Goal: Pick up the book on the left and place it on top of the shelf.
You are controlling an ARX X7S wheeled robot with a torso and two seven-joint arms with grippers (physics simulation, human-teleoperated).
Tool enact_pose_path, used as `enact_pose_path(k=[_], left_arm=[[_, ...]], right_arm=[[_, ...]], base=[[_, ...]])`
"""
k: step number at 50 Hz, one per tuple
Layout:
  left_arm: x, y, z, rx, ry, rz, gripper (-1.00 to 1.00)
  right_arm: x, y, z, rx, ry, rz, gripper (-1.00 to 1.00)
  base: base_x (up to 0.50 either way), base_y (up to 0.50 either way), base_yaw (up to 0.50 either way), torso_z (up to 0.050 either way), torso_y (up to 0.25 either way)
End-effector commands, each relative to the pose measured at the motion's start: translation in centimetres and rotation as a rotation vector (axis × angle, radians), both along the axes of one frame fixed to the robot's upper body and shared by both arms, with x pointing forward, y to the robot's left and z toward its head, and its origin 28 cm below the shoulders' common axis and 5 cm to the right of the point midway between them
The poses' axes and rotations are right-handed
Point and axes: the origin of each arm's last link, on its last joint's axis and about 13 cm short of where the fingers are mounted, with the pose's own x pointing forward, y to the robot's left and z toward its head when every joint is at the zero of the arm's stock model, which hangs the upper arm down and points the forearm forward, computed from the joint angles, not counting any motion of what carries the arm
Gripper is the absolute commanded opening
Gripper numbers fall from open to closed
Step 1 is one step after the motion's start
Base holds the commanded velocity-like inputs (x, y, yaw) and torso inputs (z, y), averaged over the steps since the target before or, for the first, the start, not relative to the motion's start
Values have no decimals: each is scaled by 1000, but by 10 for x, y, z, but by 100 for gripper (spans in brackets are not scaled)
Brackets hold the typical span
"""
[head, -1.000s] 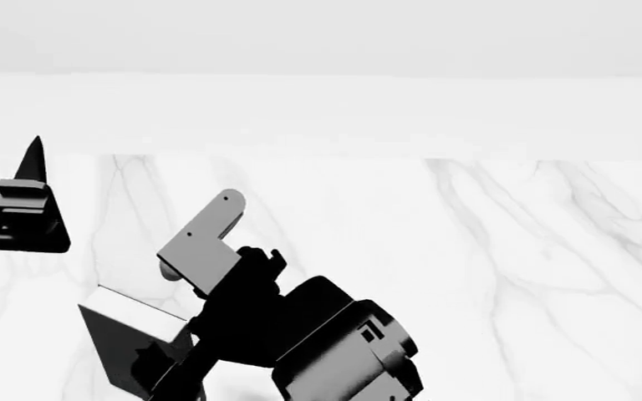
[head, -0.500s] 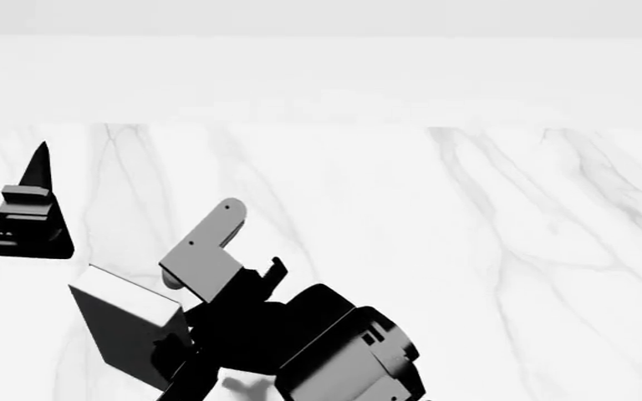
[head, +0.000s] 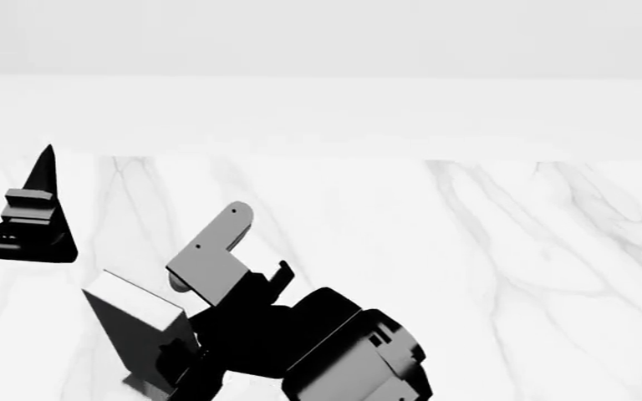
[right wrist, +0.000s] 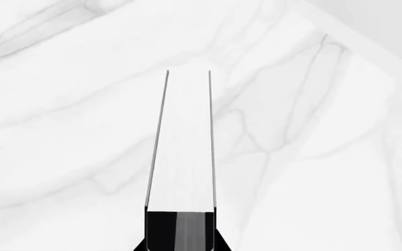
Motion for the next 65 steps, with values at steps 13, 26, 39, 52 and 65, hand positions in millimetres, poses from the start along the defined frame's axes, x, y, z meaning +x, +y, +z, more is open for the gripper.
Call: enact_pose_path(k=[13,26,39,52,65], left_arm=[[-1,0,2,-7,-8,0,100],[-1,0,2,-2,-13,12,100],[-1,2,0,-6,-11,19,100],[0,1,1,-1,-11,16,100],[-1,3,0,0,-9,22,100]], right_arm=[[-1,0,22,29,-62,0,-100],[2,-26,102,-395,-778,-316,-100],[19,-45,119,-808,-1205,-522,-100],[51,-80,140,-1114,-1304,-749,-100],[40,-152,151,-1375,-1038,-1082,-100]], base=[[0,0,0,0,250],[0,0,0,0,9],[0,0,0,0,0],[0,0,0,0,2],[0,0,0,0,2]])
